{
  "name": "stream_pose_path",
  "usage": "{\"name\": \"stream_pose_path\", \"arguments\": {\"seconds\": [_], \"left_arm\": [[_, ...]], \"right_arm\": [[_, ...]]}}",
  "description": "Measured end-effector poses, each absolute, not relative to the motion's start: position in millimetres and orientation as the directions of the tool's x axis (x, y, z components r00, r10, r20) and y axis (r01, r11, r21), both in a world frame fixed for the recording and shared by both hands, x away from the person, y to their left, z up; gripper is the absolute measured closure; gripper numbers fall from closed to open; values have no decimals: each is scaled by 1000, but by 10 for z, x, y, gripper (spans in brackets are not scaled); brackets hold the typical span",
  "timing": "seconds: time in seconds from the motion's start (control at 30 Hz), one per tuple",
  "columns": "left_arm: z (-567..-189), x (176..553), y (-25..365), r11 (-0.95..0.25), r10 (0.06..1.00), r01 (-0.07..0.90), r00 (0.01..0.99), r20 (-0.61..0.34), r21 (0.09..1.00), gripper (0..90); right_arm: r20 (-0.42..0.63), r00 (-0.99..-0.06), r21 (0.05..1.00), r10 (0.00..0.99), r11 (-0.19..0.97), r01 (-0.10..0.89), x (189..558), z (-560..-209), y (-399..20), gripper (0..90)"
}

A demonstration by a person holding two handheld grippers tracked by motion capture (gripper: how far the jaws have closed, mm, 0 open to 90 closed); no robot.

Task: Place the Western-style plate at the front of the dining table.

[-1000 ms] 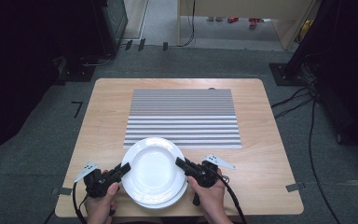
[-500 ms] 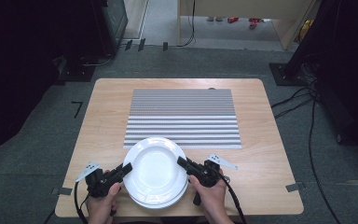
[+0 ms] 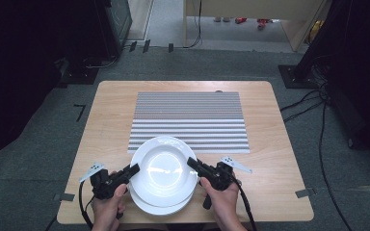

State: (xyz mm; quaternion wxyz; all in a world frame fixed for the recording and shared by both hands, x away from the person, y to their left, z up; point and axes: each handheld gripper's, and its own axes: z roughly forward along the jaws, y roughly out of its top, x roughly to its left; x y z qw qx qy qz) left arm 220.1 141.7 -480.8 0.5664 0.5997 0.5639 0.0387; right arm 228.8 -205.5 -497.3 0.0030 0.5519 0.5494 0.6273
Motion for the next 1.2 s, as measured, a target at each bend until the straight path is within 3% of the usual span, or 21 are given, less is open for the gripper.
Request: {"name": "stream_pose_path", "arguments": {"seconds": [0.4, 1.2], "left_arm": [[-4638, 2430, 1289, 275, 694, 633, 391, -605, 724, 745], [-4342, 3237, 1047, 240, 690, 659, 401, -603, 713, 739]], "right_arm": [[691, -398, 701, 604, -425, 573, 2427, -4755, -2214, 811], [712, -352, 677, 608, -460, 575, 3084, -4445, -2455, 821]]}}
